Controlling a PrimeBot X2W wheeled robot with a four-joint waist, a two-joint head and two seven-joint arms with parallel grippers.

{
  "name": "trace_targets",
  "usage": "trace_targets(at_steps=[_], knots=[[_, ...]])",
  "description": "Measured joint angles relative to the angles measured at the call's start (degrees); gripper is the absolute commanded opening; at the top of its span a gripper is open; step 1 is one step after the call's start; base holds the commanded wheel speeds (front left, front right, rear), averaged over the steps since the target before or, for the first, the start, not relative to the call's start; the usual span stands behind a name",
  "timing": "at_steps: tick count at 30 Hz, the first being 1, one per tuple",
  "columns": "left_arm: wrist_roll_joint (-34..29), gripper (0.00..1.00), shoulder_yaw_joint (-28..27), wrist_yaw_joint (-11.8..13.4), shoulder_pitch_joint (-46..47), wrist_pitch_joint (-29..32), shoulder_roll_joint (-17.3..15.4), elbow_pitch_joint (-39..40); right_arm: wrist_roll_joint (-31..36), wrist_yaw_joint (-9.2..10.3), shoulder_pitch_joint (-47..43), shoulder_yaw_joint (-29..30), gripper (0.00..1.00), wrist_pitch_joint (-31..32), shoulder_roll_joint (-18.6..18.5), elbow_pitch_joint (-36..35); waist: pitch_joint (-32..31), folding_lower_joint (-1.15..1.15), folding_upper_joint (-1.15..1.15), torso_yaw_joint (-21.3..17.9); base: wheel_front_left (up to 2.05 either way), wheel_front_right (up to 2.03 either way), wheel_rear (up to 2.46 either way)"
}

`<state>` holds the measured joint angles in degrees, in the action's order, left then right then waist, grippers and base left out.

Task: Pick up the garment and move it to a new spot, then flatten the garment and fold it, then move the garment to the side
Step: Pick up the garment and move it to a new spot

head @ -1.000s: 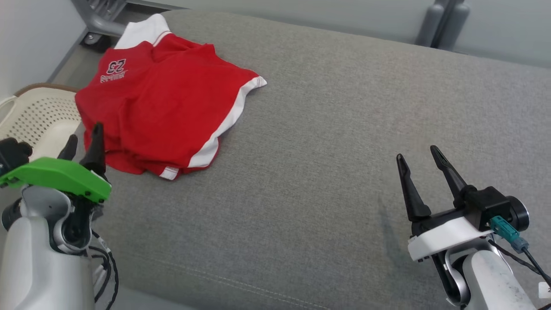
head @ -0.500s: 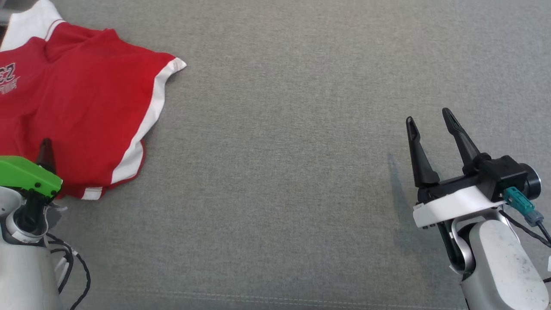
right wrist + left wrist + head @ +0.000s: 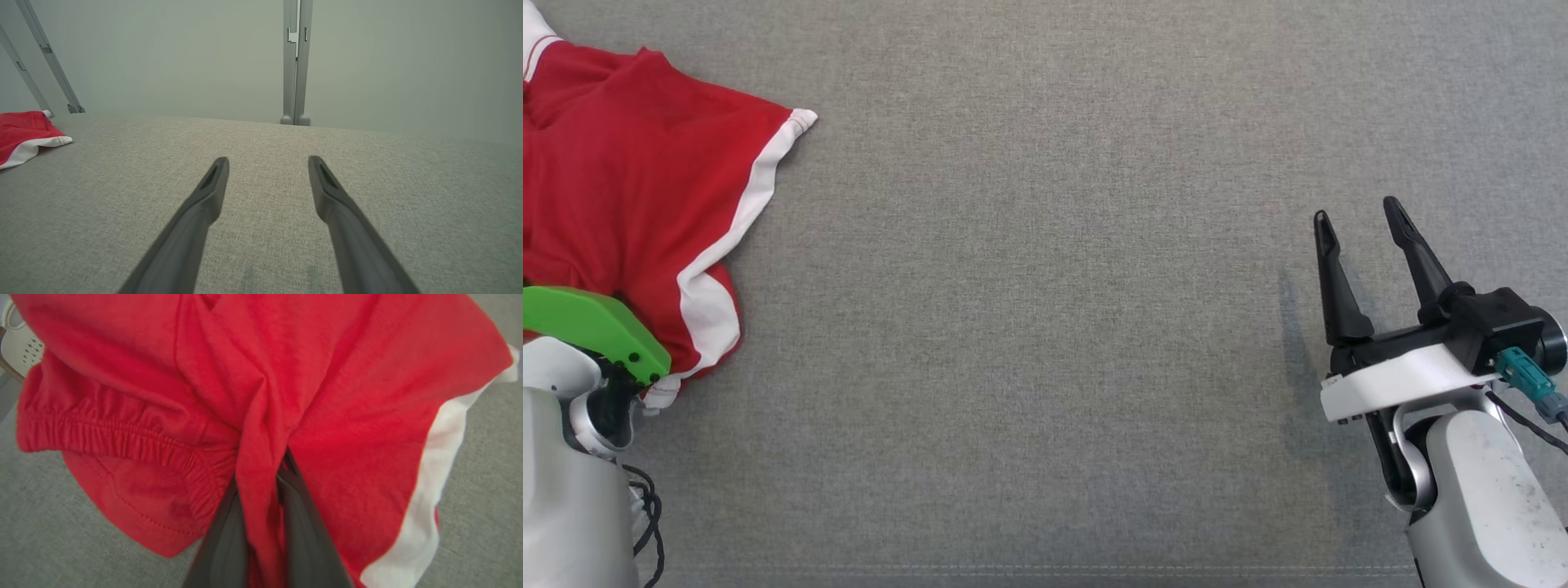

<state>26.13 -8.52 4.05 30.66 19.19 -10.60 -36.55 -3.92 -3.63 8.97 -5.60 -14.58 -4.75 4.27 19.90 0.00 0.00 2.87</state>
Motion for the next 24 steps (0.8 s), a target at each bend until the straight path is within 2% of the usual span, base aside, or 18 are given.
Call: trace_targets(at_steps=[4, 9, 15, 21, 24], knots=[[-1.6, 0.0, 2.3, -2.1, 1.1, -0.4, -0.1, 0.4, 0.0, -0.2, 0.0, 0.5, 1.0, 0.0, 0.0, 0.6, -0.8, 0.0, 0.0, 0.8, 0.0, 0.0, 0.0], [-1.0, 0.0, 3.2, -5.1, 4.1, -0.7, 0.0, 2.7, -0.2, -0.4, -0.2, 0.7, 1.0, 0.0, 0.3, 1.4, -2.5, 0.0, 0.0, 1.7, 0.0, 0.0, 0.0], [0.2, 0.0, 4.5, -9.1, 7.8, -0.1, -1.3, 7.0, -0.2, -0.57, -0.8, 0.7, 1.0, 0.0, 0.7, 1.8, -4.9, 0.0, 0.0, 2.9, 0.0, 0.0, 0.0], [4.6, 0.0, 5.2, -10.1, 10.0, 3.5, -0.7, 9.9, -0.8, -0.93, -1.4, -0.7, 1.0, 0.0, 1.2, 2.3, -7.2, 0.0, 0.0, 3.4, 0.0, 0.0, 0.0], [6.6, 0.0, 6.6, -10.6, 10.2, 5.6, 0.8, 11.7, -1.5, -1.08, -1.4, -1.4, 1.0, 0.0, 1.3, 2.7, -7.9, 0.0, 0.0, 3.0, 0.0, 0.0, 0.0]])
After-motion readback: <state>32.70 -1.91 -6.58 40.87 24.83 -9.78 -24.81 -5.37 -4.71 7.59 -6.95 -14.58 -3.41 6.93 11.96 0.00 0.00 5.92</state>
